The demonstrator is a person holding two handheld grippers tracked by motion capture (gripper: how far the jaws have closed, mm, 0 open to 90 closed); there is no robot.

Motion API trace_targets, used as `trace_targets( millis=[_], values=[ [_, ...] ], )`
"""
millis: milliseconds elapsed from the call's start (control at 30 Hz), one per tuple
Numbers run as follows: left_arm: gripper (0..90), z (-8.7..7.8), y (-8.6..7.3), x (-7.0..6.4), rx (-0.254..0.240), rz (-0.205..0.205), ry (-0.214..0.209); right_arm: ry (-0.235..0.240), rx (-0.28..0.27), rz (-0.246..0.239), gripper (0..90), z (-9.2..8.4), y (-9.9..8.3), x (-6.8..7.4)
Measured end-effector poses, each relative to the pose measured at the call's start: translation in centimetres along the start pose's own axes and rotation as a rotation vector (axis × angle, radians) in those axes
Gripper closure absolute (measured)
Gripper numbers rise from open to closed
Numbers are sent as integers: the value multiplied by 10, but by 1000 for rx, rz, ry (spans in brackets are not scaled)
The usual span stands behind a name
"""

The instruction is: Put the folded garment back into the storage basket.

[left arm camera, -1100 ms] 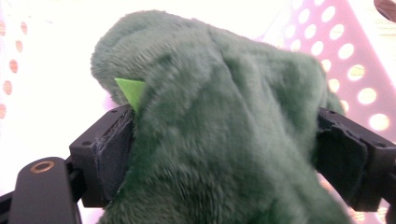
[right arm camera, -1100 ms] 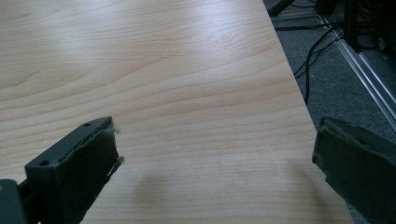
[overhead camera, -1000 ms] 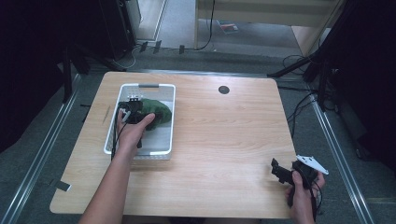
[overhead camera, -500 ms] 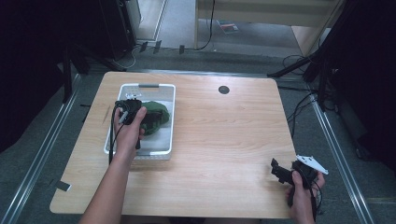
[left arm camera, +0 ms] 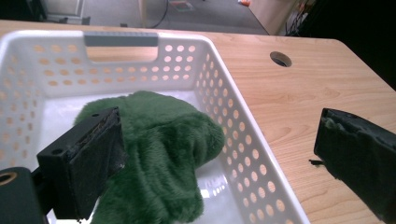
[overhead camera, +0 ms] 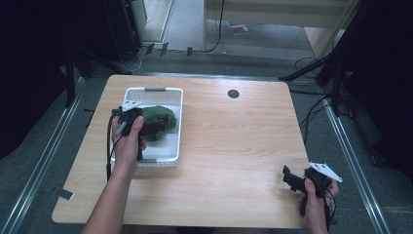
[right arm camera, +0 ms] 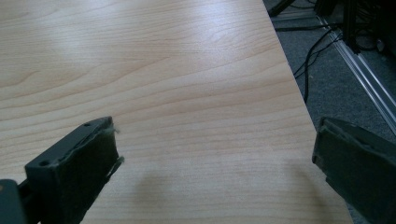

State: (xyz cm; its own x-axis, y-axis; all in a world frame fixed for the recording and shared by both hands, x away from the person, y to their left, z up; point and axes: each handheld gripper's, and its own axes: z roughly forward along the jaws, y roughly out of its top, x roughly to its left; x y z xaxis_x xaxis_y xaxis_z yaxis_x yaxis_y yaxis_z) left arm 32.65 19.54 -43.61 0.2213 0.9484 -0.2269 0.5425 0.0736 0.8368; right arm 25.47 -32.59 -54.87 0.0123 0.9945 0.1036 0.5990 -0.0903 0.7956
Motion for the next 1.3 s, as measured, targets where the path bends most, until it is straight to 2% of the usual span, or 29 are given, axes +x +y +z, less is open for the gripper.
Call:
trace_targets(
  millis=[167, 300, 367, 533, 800, 1067, 1200, 1300],
  values=[
    [20, -21, -10, 5, -63, 17, -17, 2, 1, -1, 1, 0, 0, 0],
    [20, -40, -19, 15, -103, 14, 6, -1, 0, -4, 2, 0, 0, 0],
    [20, -46, -24, 20, -111, 2, 7, -4, -2, -11, 2, 0, 0, 1],
    [20, -61, -36, 34, -137, 6, 31, -4, -3, -1, 2, 0, 0, 0],
    [20, -82, -54, 50, -187, -6, 41, -6, -5, -3, 2, -1, 0, 0],
    [20, -96, -78, 66, -195, -4, 73, -7, -7, -3, 2, -1, 0, 0],
    [20, -100, -91, 77, -180, -42, 67, -8, -8, -2, 1, -1, 0, 0],
    [20, -103, -101, 85, -167, -49, 78, -9, -7, -4, 2, -1, 0, 0]
  ],
)
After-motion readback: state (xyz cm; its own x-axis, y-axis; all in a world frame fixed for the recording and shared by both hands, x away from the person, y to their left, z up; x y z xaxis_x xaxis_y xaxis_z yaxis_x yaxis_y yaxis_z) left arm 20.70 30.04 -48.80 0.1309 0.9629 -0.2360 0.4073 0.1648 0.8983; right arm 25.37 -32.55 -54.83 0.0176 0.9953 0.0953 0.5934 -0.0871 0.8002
